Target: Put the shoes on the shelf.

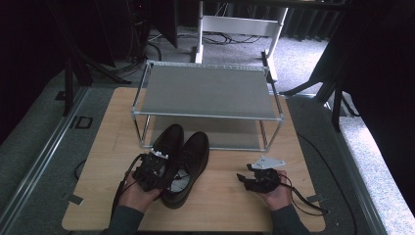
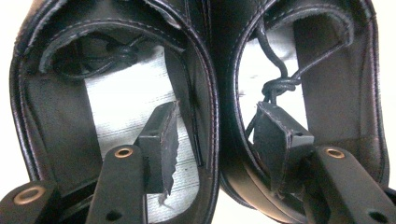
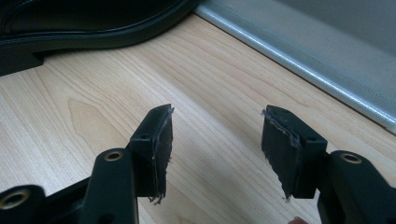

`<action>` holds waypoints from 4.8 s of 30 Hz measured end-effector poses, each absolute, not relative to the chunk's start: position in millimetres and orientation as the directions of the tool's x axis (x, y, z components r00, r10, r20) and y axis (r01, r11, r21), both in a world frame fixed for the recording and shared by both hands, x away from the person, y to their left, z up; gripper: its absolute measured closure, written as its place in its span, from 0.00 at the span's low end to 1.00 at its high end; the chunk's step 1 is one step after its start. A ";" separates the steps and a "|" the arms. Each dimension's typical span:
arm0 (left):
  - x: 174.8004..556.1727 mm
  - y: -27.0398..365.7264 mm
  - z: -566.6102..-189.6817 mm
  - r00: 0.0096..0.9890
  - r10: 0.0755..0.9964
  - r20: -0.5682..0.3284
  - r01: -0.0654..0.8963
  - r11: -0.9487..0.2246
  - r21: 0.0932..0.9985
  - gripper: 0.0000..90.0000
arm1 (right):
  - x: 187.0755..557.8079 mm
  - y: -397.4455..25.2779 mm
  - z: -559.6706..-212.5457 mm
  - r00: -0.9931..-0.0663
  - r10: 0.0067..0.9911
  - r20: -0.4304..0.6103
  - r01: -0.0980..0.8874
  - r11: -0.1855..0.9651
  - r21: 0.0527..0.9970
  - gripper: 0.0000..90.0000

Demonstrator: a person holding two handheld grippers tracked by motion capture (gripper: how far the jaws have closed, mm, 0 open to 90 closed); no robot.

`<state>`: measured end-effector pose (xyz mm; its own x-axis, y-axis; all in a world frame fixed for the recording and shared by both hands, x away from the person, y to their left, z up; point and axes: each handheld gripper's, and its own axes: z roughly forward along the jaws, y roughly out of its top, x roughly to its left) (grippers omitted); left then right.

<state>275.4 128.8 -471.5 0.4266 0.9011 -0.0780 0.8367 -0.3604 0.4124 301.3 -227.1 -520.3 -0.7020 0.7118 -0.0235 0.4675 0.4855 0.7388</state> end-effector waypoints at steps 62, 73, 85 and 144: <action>280.7 137.9 -441.0 0.398 0.916 -0.041 0.714 -0.281 0.642 0.92 | 290.1 -152.1 -512.4 -0.837 0.544 0.063 0.384 0.501 0.775 0.51; 293.5 134.1 -447.3 0.366 0.929 -0.053 0.700 -0.237 0.674 0.92 | 291.9 -143.5 -506.1 -0.842 0.537 0.053 0.367 0.498 0.786 0.51; 311.6 127.6 -451.0 0.335 0.939 -0.083 0.683 -0.181 0.707 0.92 | 292.4 -162.6 -508.7 -0.818 0.573 0.038 0.385 0.498 0.777 0.51; 367.3 102.0 -471.9 0.169 0.978 -0.121 0.596 -0.004 0.803 0.92 | 291.0 -213.5 -518.7 -0.739 0.673 0.034 0.455 0.462 0.761 0.51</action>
<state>367.3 102.0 -471.9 0.1688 0.9782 -0.1209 0.5956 -0.0036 0.8032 291.0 -213.5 -518.7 -0.7391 0.6728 0.0339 0.4551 0.4616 0.7614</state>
